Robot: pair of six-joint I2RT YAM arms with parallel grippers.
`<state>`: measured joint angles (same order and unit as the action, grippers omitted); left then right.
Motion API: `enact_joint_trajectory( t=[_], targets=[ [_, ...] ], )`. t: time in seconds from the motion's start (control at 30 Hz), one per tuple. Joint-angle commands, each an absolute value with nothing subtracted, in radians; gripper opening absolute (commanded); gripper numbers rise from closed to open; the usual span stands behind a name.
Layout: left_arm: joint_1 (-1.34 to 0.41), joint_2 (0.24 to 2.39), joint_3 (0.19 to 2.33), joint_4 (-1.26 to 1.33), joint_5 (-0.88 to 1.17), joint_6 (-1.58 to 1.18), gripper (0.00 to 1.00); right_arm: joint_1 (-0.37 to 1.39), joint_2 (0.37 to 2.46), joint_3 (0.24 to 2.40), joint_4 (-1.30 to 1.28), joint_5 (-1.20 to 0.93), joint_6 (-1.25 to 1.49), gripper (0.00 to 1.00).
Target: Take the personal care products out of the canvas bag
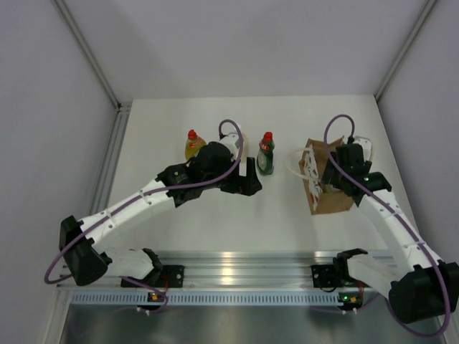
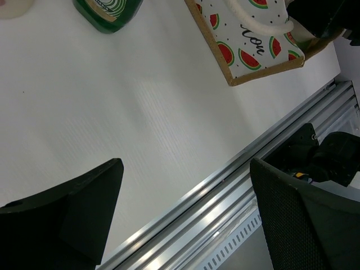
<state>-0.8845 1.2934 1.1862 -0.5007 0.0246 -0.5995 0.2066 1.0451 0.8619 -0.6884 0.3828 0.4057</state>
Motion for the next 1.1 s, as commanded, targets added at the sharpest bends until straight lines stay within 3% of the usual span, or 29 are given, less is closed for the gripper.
enact_joint_trajectory(
  t=[0.0,0.83,0.93,1.07],
  targets=[
    [-0.885,1.272,1.177,-0.465,0.011,-0.583,0.98,0.19,0.993,0.9,-0.704,0.393,0.405,0.71],
    [-0.885,1.252,1.157,-0.466,-0.066,-0.56,0.98,0.19,1.157,0.805,-0.661,0.4,0.423,0.76],
    [-0.885,1.252,1.157,-0.465,-0.072,-0.557,0.98,0.189,1.154,0.795,-0.64,0.391,0.429,0.63],
    [-0.885,1.255,1.155,-0.466,-0.075,-0.555,0.98,0.189,1.144,0.814,-0.63,0.399,0.428,0.28]
  ],
)
